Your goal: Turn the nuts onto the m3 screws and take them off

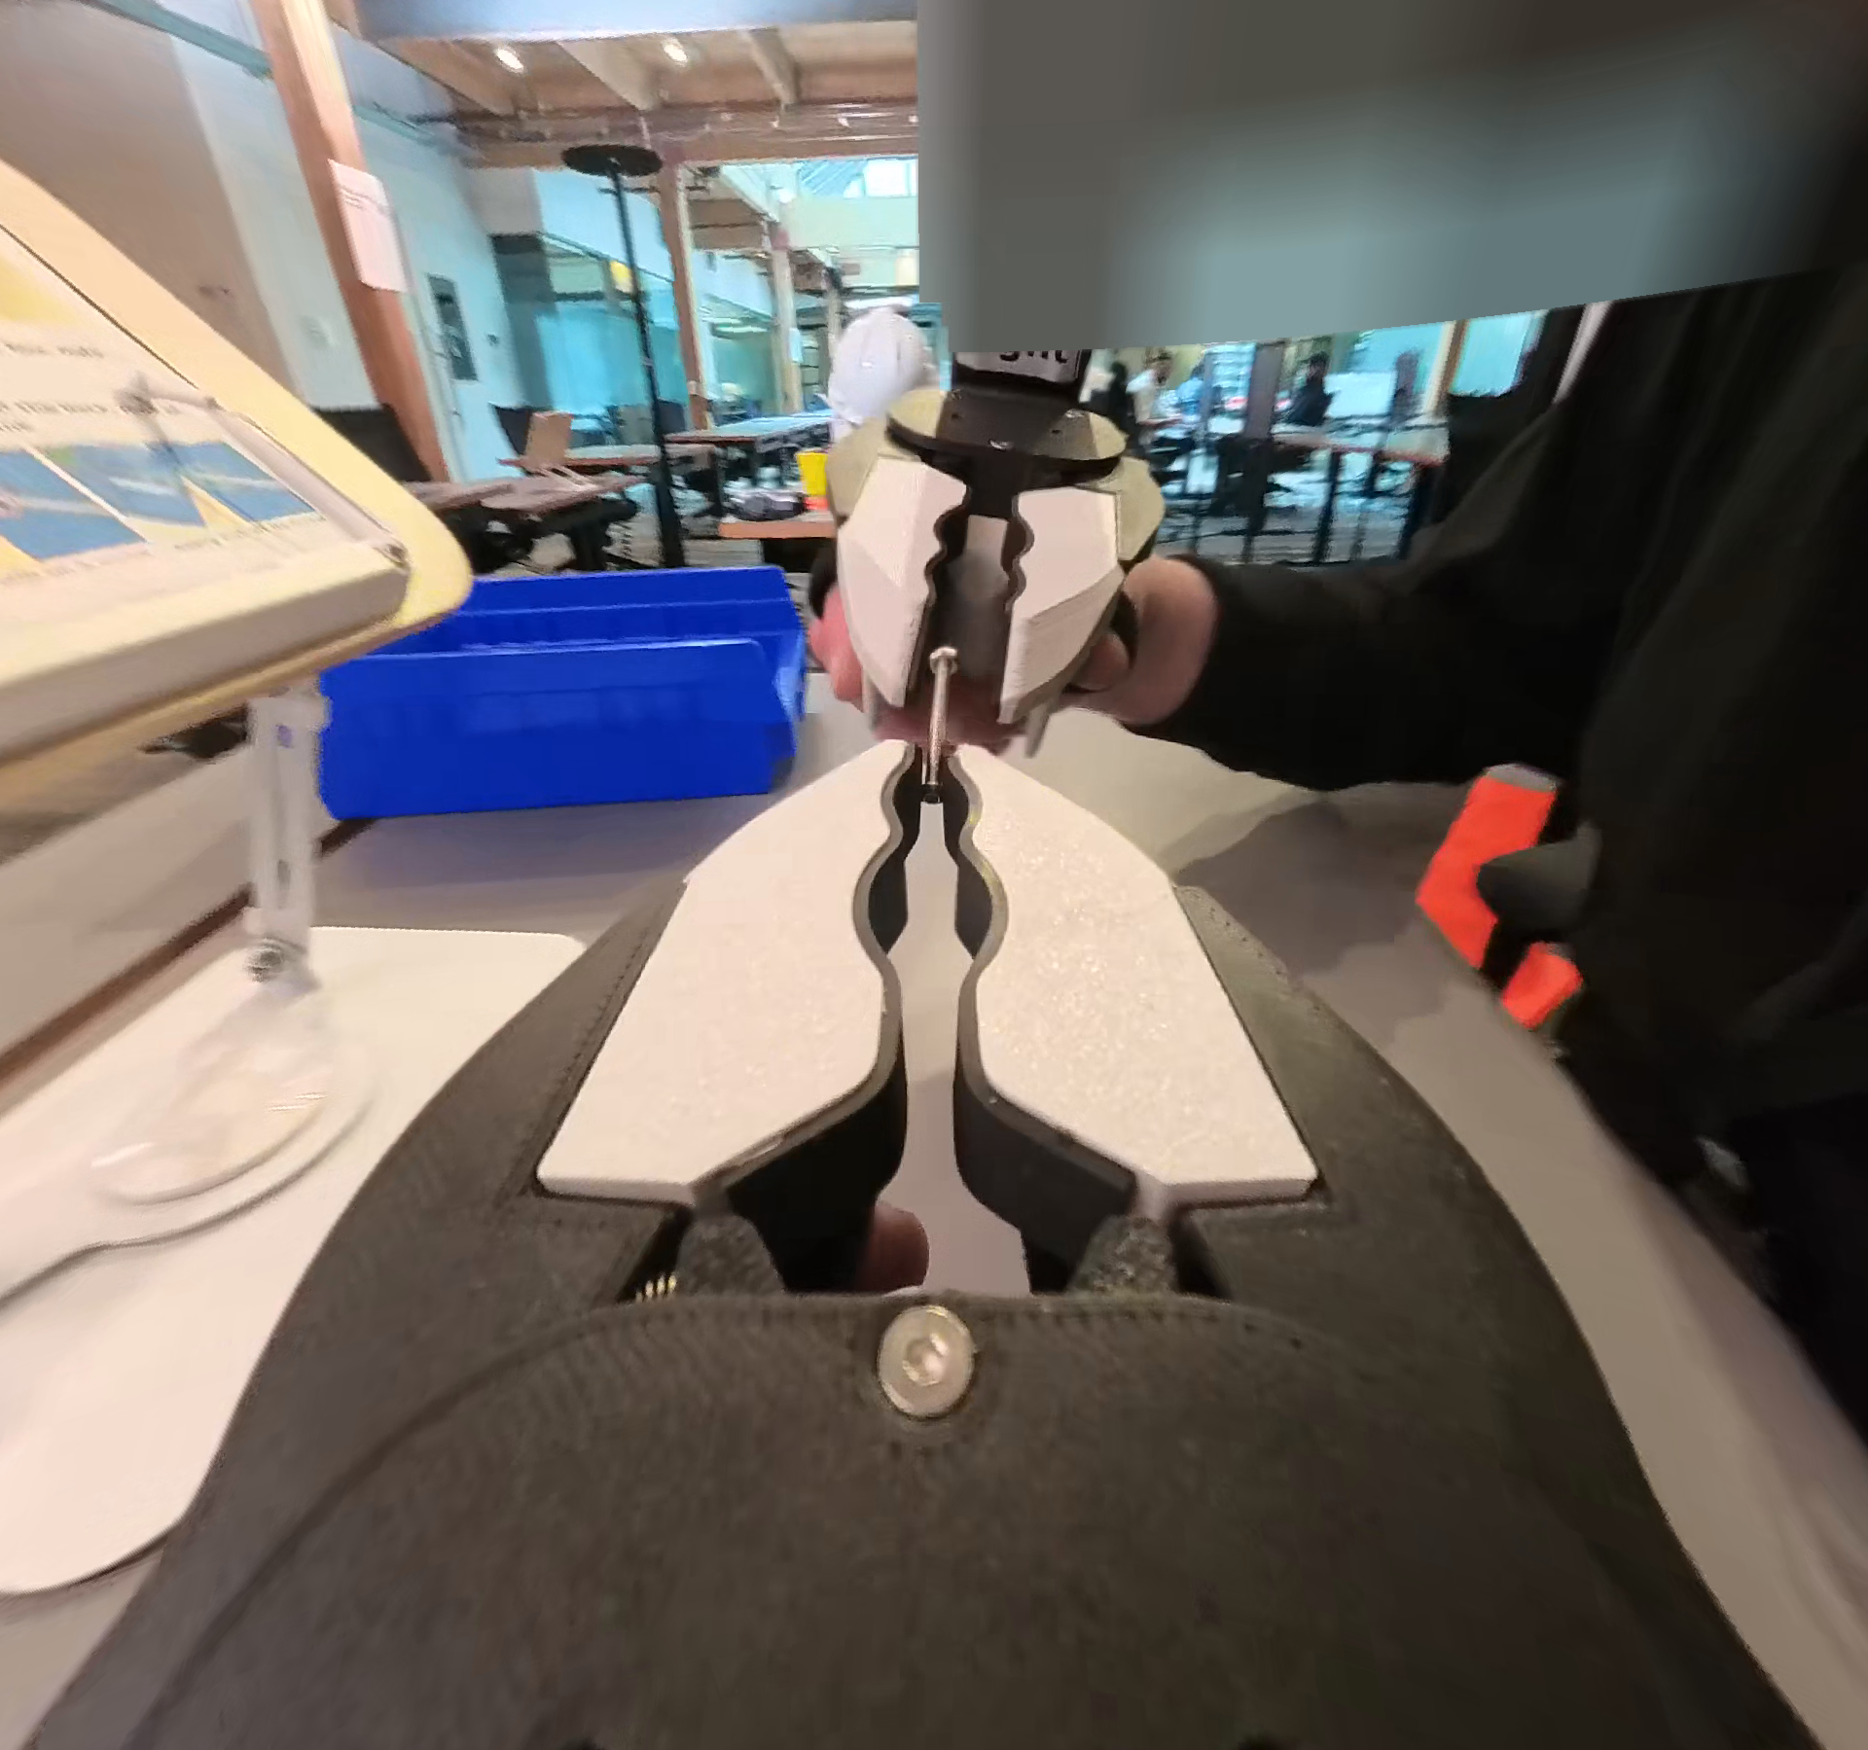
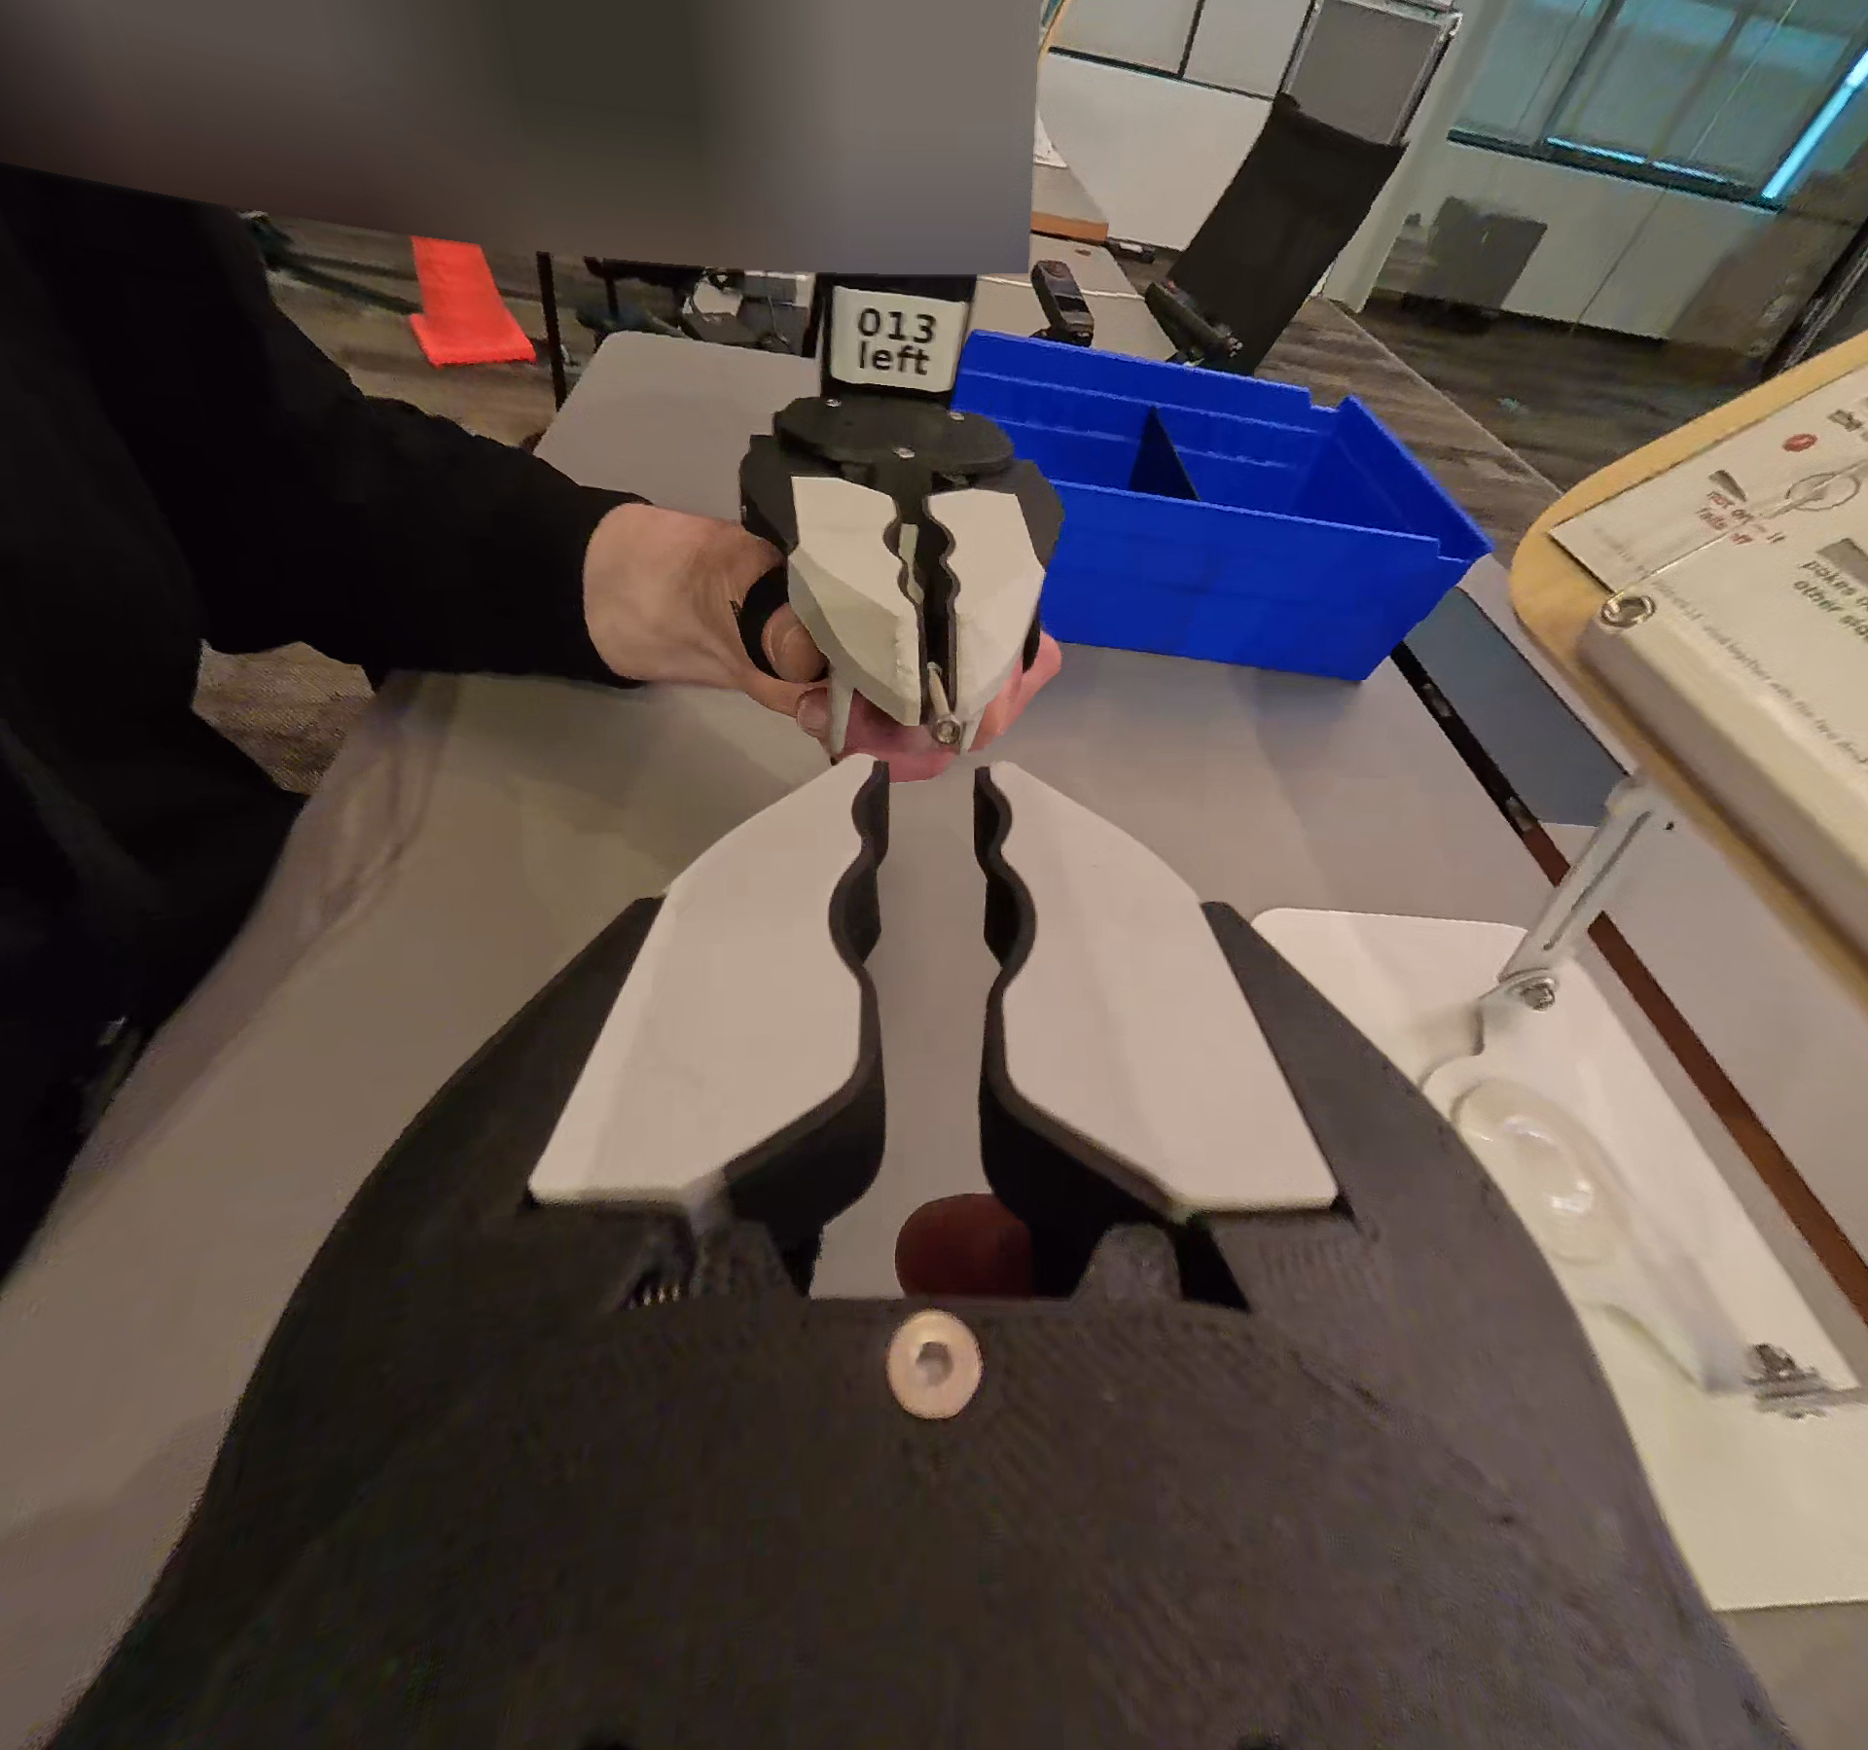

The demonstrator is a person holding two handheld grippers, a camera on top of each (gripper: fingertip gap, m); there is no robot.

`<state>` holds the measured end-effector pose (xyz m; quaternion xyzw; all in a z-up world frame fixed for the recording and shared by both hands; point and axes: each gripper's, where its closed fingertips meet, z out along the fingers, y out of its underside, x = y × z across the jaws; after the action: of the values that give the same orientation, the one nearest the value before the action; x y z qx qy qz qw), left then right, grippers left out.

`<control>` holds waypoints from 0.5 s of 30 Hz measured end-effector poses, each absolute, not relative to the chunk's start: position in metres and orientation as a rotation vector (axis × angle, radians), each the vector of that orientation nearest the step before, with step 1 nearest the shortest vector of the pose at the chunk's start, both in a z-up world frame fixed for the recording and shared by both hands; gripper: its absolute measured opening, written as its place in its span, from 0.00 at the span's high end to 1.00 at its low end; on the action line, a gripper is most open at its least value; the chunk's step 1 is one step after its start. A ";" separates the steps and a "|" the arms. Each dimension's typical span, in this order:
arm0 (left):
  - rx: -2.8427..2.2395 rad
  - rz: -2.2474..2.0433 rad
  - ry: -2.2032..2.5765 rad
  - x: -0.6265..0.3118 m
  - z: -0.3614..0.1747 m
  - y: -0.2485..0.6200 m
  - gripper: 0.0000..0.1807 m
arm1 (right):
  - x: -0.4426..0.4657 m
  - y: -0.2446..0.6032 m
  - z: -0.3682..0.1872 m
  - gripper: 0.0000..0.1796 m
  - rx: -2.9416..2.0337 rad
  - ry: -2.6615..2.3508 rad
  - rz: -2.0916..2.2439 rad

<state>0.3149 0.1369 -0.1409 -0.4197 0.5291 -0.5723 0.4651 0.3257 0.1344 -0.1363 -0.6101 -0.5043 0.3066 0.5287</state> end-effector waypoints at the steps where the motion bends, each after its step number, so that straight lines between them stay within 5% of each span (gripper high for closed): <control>1: -1.035 -1.422 1.300 0.315 -0.142 0.137 0.98 | 0.325 0.134 -0.136 0.91 -1.442 -1.220 0.724; 15: -1.042 -1.483 1.316 0.319 -0.147 0.132 0.98 | 0.321 0.135 -0.136 0.97 -1.410 -1.297 0.708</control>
<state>0.3188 0.1321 -0.1466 -0.4186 0.5288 -0.5961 0.4357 0.3211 0.1346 -0.1361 -0.5888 -0.5414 0.2956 0.5223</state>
